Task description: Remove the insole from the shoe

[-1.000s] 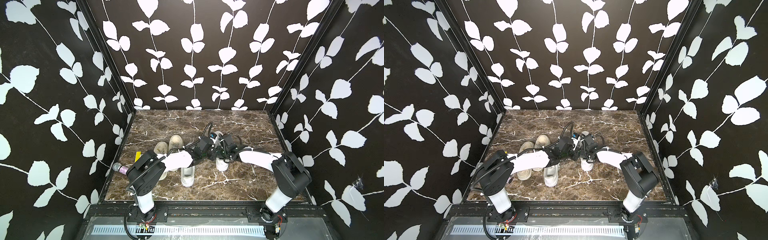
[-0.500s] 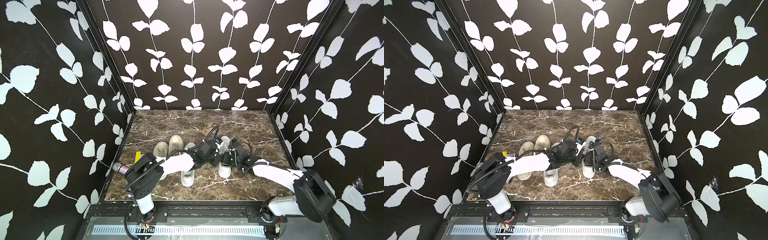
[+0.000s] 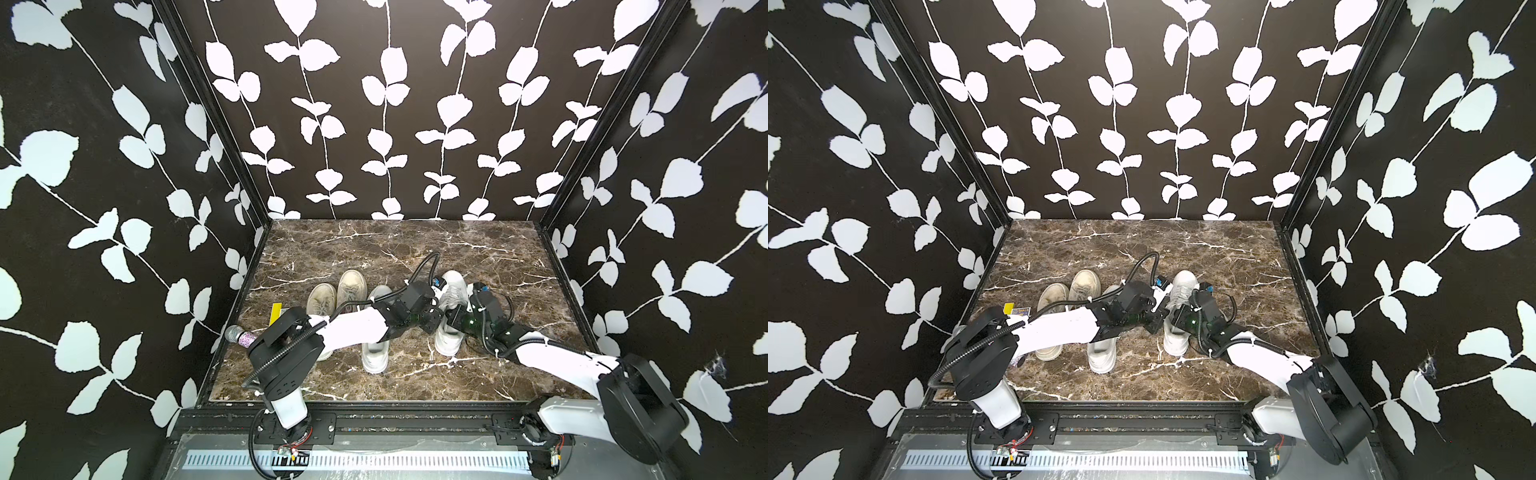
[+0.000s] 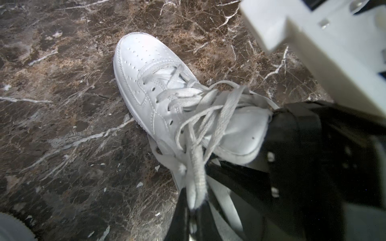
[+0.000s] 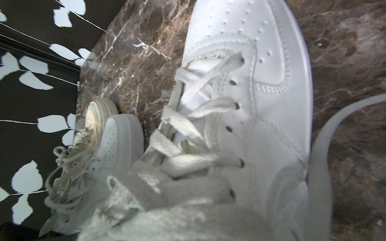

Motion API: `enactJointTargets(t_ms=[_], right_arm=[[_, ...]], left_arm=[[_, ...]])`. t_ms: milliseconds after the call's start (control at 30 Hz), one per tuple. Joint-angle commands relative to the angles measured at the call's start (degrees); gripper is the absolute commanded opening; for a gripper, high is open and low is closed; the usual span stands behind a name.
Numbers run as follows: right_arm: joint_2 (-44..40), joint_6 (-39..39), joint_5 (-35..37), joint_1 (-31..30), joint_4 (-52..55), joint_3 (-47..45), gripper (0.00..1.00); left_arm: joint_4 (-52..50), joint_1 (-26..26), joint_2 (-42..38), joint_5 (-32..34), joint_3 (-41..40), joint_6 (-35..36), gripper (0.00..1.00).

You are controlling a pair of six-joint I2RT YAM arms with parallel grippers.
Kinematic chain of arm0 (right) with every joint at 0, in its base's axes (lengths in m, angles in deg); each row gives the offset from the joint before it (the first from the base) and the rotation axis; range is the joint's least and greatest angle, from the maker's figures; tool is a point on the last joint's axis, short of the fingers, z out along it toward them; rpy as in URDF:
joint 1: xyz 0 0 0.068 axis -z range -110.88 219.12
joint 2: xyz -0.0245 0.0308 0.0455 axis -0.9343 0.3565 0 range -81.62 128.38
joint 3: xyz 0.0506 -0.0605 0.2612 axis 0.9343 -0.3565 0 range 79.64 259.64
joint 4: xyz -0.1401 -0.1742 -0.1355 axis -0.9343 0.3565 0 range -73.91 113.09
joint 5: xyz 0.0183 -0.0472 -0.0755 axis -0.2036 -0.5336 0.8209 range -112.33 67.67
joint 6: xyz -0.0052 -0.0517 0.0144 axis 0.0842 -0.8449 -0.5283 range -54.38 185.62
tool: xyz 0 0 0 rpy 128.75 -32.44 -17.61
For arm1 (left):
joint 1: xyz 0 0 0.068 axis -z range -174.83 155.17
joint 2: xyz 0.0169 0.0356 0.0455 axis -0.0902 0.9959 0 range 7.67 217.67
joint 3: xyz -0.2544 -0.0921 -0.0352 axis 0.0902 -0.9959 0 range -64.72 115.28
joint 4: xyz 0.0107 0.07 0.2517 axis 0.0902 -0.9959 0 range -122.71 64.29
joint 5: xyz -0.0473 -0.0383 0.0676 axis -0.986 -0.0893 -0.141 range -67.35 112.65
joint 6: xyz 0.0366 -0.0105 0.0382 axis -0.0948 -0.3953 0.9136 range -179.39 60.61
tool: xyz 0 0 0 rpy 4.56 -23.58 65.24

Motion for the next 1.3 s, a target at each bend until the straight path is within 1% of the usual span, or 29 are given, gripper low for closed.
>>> enactJointTargets(t_ms=[0,267,467,600,767,867,967,1100,1267], right_arm=[[-3.64,2.97,4.32,1.96,-5.13,-0.22,0.0],[-6.35,5.47,2.58,3.3,-10.16,-3.68,0.0],[-9.1,8.07,0.73,5.27,-16.88,-7.2,0.0],[-10.7,8.02,0.03,5.77,-18.35,-7.35,0.0],[-11.02,7.85,-2.03,5.77,-21.1,-7.0,0.0],[-10.15,8.1,-4.31,5.66,-22.71,-6.07,0.0],[-9.29,8.11,-5.85,5.41,-25.45,-6.1,0.0],[-9.08,8.22,-6.27,4.59,-27.45,-6.3,0.0],[-9.33,6.7,-5.47,3.61,-26.96,-6.06,0.0]], left_arm=[[-5.55,-1.83,-2.31,7.66,-2.44,0.85,0.0],[-5.69,-1.85,-2.4,10.77,-3.51,-0.38,0.0],[-6.87,-1.83,-2.28,12.54,-3.69,-0.48,0.0],[-7.92,-1.83,-2.06,13.56,-3.57,-0.17,0.0],[-9.66,-1.84,-1.11,13.43,-2.16,0.7,0.0],[-11.97,-1.83,0.3,11.64,0.49,1.47,0.0],[-12.92,-1.83,1.76,9.6,2.47,1.98,0.07],[-12.85,-1.83,3.02,5.92,3.92,1.81,0.23],[-13.82,-1.8,4.91,1.87,5.86,1.72,0.38]])
